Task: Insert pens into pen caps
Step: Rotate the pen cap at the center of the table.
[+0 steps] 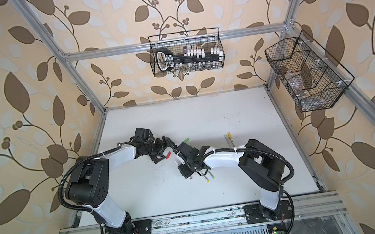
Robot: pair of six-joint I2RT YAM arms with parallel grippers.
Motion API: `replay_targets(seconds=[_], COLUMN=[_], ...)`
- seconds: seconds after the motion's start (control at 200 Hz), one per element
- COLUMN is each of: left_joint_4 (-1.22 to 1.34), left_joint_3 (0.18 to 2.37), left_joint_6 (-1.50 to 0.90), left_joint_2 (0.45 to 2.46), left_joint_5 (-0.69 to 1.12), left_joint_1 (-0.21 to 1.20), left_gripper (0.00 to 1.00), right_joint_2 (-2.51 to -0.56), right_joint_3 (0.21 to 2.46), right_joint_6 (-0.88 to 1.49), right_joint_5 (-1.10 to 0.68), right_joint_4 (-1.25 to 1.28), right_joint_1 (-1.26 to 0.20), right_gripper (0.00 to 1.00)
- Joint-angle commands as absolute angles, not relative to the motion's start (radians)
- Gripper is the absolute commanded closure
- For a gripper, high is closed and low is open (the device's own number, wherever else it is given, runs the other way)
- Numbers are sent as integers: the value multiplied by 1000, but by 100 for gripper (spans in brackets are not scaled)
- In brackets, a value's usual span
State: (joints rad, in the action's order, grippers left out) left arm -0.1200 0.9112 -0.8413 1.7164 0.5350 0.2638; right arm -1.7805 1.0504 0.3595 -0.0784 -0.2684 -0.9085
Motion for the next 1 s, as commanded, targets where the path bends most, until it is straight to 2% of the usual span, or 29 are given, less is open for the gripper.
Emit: replay_targets(seconds=[0.0, 0.495, 0.65, 0.85, 0.995], left_joint_4=[-148, -7, 35, -89, -99], left_joint_3=[859, 862, 811, 849, 863], left_joint_6=[-848, -896, -936, -840, -814], left_joint_2=[1705, 1734, 1677, 1652, 1664], left_joint_5=[513, 579, 520, 477, 468], left_joint_1=[284, 347, 307, 244, 219], left_gripper=[1, 1, 1, 1, 10], right_joint_2=[-1780, -1784, -1804, -1863, -1894], right_joint_3=[1062, 1031, 1042, 1080, 1114], right_joint_6=[379, 417, 417, 407, 405], right_joint_5=[-73, -58, -71, -97, -98], right_joint_4=[-268, -258, -266, -284, -302], right_joint_1=[-906, -882, -881, -882, -882], right_gripper=[91, 91, 91, 91, 91])
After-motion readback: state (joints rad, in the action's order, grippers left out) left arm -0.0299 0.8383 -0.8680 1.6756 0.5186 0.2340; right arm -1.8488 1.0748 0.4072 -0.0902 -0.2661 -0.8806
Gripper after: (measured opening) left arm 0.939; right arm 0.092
